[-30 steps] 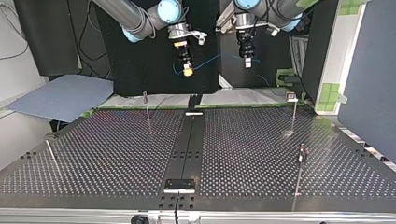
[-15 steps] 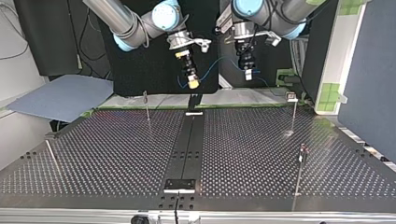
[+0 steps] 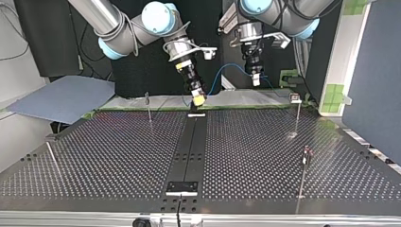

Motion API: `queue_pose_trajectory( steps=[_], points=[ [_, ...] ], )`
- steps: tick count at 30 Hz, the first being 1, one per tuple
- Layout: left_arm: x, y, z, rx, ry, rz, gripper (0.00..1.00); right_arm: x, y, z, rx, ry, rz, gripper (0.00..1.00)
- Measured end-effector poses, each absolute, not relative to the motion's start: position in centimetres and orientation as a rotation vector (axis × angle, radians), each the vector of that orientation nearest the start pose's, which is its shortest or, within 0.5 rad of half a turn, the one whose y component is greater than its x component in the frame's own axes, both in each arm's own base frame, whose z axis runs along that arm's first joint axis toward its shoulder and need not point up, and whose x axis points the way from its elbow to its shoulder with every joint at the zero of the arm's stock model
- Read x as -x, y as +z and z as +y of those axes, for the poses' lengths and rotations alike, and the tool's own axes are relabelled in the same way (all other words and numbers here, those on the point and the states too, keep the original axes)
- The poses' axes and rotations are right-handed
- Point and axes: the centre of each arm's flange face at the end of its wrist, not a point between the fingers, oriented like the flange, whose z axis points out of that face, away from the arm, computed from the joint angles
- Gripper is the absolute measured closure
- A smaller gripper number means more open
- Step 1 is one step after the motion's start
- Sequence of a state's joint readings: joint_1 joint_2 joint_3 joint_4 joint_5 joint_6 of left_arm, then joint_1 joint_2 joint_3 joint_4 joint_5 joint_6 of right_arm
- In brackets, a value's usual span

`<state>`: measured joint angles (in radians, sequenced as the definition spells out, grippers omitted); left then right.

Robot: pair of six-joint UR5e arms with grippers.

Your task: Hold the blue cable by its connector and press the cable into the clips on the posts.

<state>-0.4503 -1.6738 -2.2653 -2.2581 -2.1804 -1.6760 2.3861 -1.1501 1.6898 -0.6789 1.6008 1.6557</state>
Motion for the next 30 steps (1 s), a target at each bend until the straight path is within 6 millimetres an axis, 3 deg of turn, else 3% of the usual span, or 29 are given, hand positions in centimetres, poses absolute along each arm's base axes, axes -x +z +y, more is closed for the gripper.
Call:
queue_pose_trajectory(
  steps=[16,23,30],
  points=[
    [-35.0,24.0,-23.6,0.313,-0.003,1.466,1.00,-53.4,37.7,-33.1,-1.451,2.035,-0.681,1.00],
    [-35.1,26.5,-22.7,0.359,-0.027,1.425,1.00,-53.1,38.3,-33.3,-1.443,2.033,-0.684,1.00],
    [-35.8,30.4,-22.1,0.410,-0.064,1.368,1.00,-53.3,36.7,-33.8,-1.473,2.011,-0.701,1.00]
  ],
)
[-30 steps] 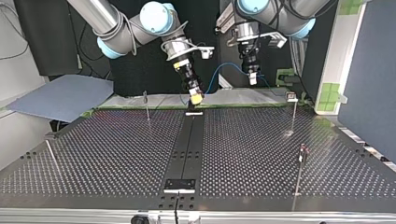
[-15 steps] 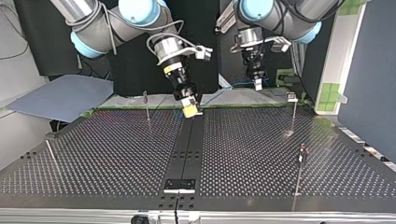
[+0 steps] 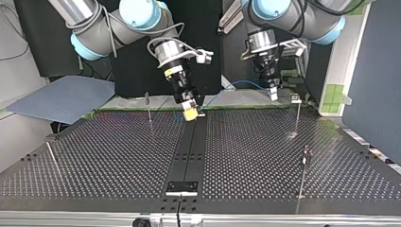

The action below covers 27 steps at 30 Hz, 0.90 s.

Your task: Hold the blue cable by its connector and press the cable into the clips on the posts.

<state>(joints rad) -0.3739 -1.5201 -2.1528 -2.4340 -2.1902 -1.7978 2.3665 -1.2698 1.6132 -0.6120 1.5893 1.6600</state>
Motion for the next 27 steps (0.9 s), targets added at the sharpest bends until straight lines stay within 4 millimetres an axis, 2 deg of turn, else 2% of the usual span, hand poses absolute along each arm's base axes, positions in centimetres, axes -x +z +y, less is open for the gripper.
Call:
queue_pose_trajectory(
  steps=[4,9,21,27],
  points=[
    [-36.2,32.8,-21.6,0.434,-0.069,1.334,1.00,-53.6,35.7,-34.1,-1.491,2.001,-0.707,1.00],
    [-37.1,35.0,-20.2,0.455,-0.059,1.312,1.00,-53.9,35.6,-34.2,-1.499,2.013,-0.694,1.00],
    [-38.8,36.7,-17.1,0.463,-0.024,1.336,1.00,-55.2,38.3,-34.6,-1.459,2.066,-0.654,1.00],
    [-40.0,38.4,-15.8,0.500,-0.013,1.322,1.00,-56.5,38.3,-34.9,-1.471,2.072,-0.652,1.00]
  ],
)
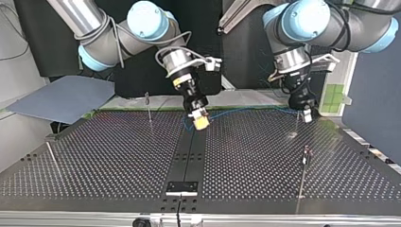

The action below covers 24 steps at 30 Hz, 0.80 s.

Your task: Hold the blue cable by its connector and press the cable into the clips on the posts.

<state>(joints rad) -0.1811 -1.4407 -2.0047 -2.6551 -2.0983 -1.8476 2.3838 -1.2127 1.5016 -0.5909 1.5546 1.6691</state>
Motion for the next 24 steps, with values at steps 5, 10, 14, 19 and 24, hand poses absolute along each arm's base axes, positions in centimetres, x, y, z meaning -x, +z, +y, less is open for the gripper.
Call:
queue_pose_trajectory(
  steps=[5,10,14,19,24],
  points=[
    [-40.9,40.1,-15.3,0.518,-0.018,1.302,1.00,-57.2,38.9,-34.9,-1.464,2.088,-0.645,1.00],
    [-42.2,41.6,-15.0,0.524,-0.026,1.284,1.00,-58.0,39.4,-35.2,-1.463,2.107,-0.641,1.00],
    [-43.3,42.6,-14.6,0.531,-0.027,1.268,1.00,-58.5,39.7,-35.4,-1.463,2.111,-0.639,1.00],
    [-44.5,43.1,-13.4,0.540,-0.021,1.255,1.00,-59.0,39.7,-35.4,-1.472,2.114,-0.639,1.00],
    [-45.2,43.2,-11.9,0.545,-0.027,1.248,1.00,-60.0,40.2,-35.6,-1.474,2.122,-0.632,1.00]
  ],
)
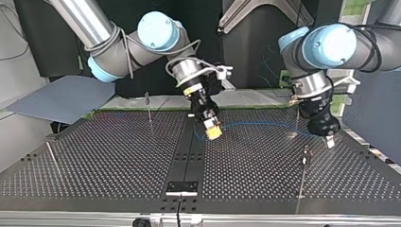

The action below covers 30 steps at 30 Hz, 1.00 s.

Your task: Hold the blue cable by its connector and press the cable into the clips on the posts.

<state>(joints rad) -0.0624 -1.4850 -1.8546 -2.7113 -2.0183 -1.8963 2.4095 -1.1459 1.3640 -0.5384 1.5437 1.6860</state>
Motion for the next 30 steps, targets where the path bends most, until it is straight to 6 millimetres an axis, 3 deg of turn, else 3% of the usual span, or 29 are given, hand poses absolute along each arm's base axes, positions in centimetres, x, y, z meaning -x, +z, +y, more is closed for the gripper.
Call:
queue_pose_trajectory(
  steps=[13,24,30],
  points=[
    [-47.6,43.9,-8.1,0.525,-0.022,1.241,1.00,-60.6,41.4,-36.0,1.976,-2.921,0.850,1.00],
    [-49.7,42.6,-8.2,0.487,-0.046,1.277,1.00,-60.7,41.8,-36.5,1.968,-2.931,0.854,1.00],
    [-50.4,43.1,-8.4,0.464,-0.070,1.274,1.00,-60.6,41.7,-37.0,1.969,-2.932,0.867,1.00]
  ],
)
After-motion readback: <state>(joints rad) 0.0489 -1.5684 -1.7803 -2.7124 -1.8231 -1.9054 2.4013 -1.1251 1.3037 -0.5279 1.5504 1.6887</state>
